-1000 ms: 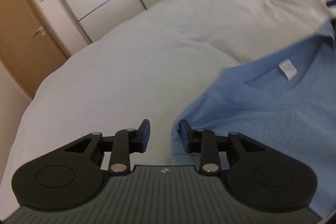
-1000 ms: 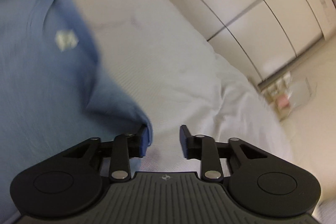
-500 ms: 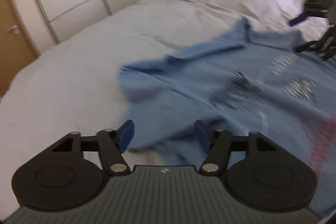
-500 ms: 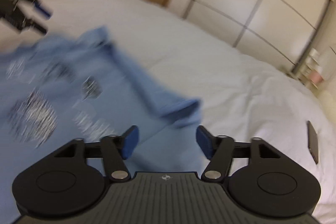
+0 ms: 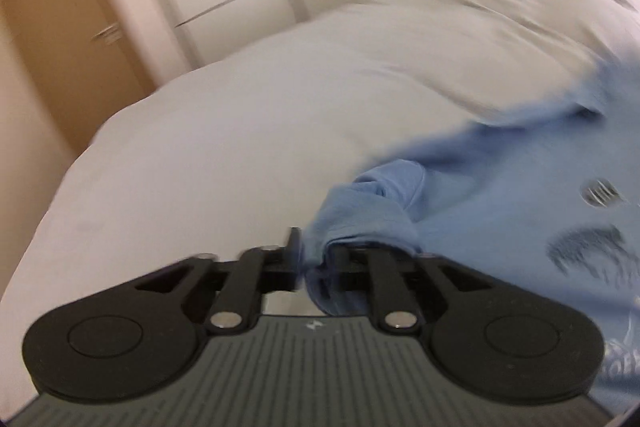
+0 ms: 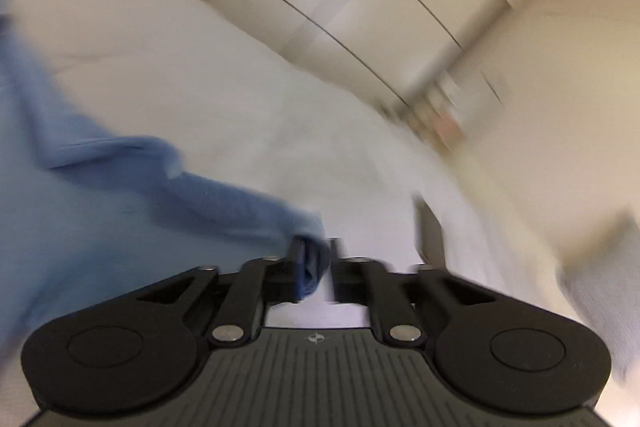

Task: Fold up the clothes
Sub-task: 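Lay the t-shirt flat on the bed and open both grippers, then grasp the t-shirt sleeve with the left gripper while the right gripper grasps the hem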

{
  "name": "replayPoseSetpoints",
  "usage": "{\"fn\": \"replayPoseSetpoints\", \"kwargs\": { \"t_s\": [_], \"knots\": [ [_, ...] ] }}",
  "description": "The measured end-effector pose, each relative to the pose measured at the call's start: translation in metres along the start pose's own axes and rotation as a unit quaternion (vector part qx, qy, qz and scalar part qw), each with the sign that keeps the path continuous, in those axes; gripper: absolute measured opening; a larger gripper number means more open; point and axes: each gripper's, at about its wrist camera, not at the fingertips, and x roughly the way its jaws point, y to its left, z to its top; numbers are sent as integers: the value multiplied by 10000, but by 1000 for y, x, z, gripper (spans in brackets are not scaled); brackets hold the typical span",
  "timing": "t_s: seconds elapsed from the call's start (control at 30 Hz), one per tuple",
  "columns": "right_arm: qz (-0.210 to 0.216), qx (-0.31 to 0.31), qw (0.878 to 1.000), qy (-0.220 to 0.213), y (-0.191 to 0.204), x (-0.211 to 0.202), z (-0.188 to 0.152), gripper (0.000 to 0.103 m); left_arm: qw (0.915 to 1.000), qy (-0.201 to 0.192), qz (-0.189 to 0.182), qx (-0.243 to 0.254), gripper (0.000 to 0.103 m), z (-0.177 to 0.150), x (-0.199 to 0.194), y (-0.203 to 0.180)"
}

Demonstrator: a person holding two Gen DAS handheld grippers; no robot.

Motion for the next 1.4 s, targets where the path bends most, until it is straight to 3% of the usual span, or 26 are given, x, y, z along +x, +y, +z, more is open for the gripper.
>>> {"fn": "replayPoseSetpoints", "kwargs": {
  "t_s": [0.1, 0.17, 0.3, 0.4, 0.5, 0.67, 0.77, 0.9, 0.93, 1.0, 1.07, 1.1, 1.17, 1.27, 1.4],
  "knots": [
    [88, 200, 9997, -109, -4, -14, -4, 32, 9990, 135, 237, -365, 26, -7, -6, 27],
    [395, 310, 9986, -146, 3, -23, -9, 43, 9985, 235, 201, -459, 26, -15, -10, 34],
    [1155, 342, 9924, -261, 29, -29, -5, 44, 9998, 121, -46, -120, 31, -19, -14, 26],
    [1590, -64, 9866, -371, 63, -20, 12, 44, 9979, -102, -615, 191, 31, -2, -3, 12],
    [2079, -360, 9772, -224, 98, -1, 31, 41, 9885, -144, -1394, 566, 32, 14, 16, -16],
    [2840, -445, 9564, 512, 139, 40, 50, 27, 9664, 289, -2300, 1113, 32, 25, 47, -63],
    [3091, -255, 9467, 872, 143, 56, 59, 27, 9548, 637, -2651, 1185, 31, 33, 67, -83],
    [3362, -33, 9344, 1179, 136, 78, 79, 27, 9582, 684, -2577, 1035, 31, 65, 101, -88],
    [3327, -39, 9366, 1101, 135, 84, 87, 26, 9651, 557, -2376, 954, 31, 75, 108, -86],
    [2998, -67, 9517, 664, 131, 94, 106, 26, 9821, 144, -1777, 610, 31, 100, 120, -72],
    [2368, 48, 9715, -34, 120, 98, 127, 32, 9876, 82, -1569, 31, 30, 116, 127, -49],
    [2260, 321, 9734, -182, 110, 100, 134, 32, 9883, 89, -1501, -250, 31, 123, 130, -37],
    [2417, 785, 9671, -111, 94, 105, 144, 32, 9879, 162, -1497, -361, 36, 125, 124, -18],
    [2616, 633, 9628, 224, 87, 105, 142, 32, 9872, 488, -1486, -322, 46, 112, 109, 8],
    [2907, 667, 9511, 804, 74, 101, 129, 38, 9796, 1129, -1573, -536, 47, 80, 91, 48]
  ]
}}
